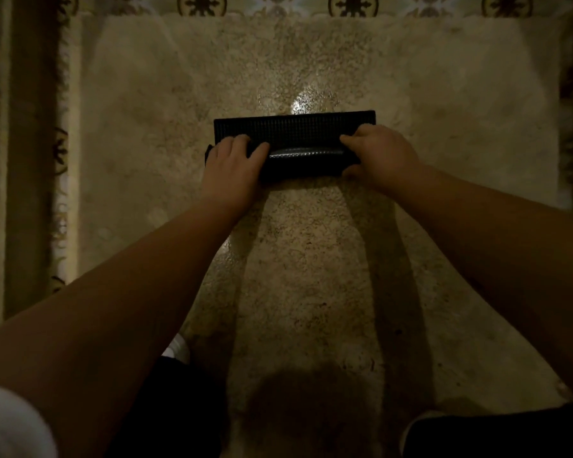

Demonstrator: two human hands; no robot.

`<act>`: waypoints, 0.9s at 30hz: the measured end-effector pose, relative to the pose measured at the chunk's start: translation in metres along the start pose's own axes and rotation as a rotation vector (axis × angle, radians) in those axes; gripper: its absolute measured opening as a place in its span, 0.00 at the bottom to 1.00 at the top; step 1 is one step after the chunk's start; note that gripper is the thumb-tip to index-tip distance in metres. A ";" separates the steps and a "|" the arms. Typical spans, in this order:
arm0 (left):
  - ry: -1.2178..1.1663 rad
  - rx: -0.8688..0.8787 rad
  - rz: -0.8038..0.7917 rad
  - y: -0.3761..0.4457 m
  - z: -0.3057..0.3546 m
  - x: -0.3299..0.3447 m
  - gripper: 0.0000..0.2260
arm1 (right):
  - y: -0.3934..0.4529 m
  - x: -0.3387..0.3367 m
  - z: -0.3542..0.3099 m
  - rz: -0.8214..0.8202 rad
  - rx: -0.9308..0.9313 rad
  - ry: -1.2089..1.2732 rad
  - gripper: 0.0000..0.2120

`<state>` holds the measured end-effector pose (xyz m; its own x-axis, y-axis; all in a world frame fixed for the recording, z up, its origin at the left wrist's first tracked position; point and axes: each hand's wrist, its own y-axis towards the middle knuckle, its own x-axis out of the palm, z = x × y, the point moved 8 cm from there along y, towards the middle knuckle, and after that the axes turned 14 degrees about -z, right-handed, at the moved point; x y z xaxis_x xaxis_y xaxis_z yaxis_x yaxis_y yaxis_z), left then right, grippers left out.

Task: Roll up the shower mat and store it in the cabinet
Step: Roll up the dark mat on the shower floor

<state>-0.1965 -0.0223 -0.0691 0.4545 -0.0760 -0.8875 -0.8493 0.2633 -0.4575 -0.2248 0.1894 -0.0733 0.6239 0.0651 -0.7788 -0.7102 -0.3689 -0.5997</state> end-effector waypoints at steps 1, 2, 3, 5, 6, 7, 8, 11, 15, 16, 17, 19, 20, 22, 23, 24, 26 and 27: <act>0.001 0.008 -0.001 0.002 -0.002 -0.003 0.26 | 0.001 -0.001 0.001 -0.008 0.003 -0.002 0.31; 0.002 0.023 -0.015 0.006 -0.003 -0.006 0.26 | 0.002 -0.002 0.003 -0.013 0.006 -0.004 0.30; 0.008 0.040 -0.034 0.007 -0.003 -0.008 0.27 | 0.003 -0.001 0.003 -0.016 0.005 -0.009 0.29; 0.022 0.048 -0.042 0.008 -0.002 -0.009 0.27 | 0.002 0.001 0.001 -0.016 -0.009 -0.049 0.29; 0.019 0.043 -0.036 0.007 -0.002 -0.009 0.26 | 0.002 0.003 -0.001 -0.010 -0.021 -0.078 0.30; 0.010 0.043 -0.035 0.007 -0.001 -0.008 0.25 | 0.002 0.004 -0.002 0.000 -0.034 -0.106 0.29; 0.003 0.046 -0.039 0.007 0.000 -0.009 0.25 | 0.003 0.004 -0.004 0.011 -0.039 -0.127 0.27; -0.005 0.053 -0.069 0.012 0.001 -0.016 0.25 | 0.007 -0.005 -0.010 0.024 -0.011 -0.139 0.19; 0.056 0.010 -0.069 0.005 0.003 -0.013 0.20 | 0.003 -0.005 -0.010 -0.049 0.025 -0.168 0.17; 0.079 0.012 -0.085 0.002 0.005 -0.013 0.18 | 0.001 -0.004 -0.011 -0.069 0.024 -0.173 0.17; 0.100 0.021 -0.121 0.000 0.006 -0.012 0.17 | -0.002 -0.004 -0.014 -0.099 0.020 -0.180 0.17; 0.110 0.042 -0.268 -0.001 0.003 -0.009 0.19 | -0.006 0.000 -0.017 -0.203 0.019 -0.170 0.19; 0.108 0.057 -0.372 -0.001 0.002 -0.005 0.22 | -0.009 0.005 -0.017 -0.275 0.023 -0.139 0.22; 0.111 0.087 -0.527 -0.004 0.003 0.005 0.28 | -0.013 0.016 -0.017 -0.399 0.031 -0.076 0.29; 0.107 0.094 -0.543 -0.006 0.004 0.008 0.29 | -0.014 0.019 -0.017 -0.413 0.034 -0.039 0.31; 0.096 0.095 -0.527 -0.007 0.004 0.009 0.30 | -0.014 0.020 -0.016 -0.400 0.042 0.005 0.33; 0.058 0.087 -0.477 -0.009 0.002 0.010 0.30 | -0.020 0.021 -0.011 -0.329 0.036 0.087 0.33; 0.031 0.085 -0.462 -0.010 0.000 0.011 0.30 | -0.025 0.021 -0.011 -0.253 0.009 0.082 0.31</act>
<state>-0.1833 -0.0256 -0.0746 0.7705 -0.2318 -0.5939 -0.5345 0.2727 -0.7999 -0.1910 0.1900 -0.0725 0.8060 0.0789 -0.5866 -0.5308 -0.3419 -0.7754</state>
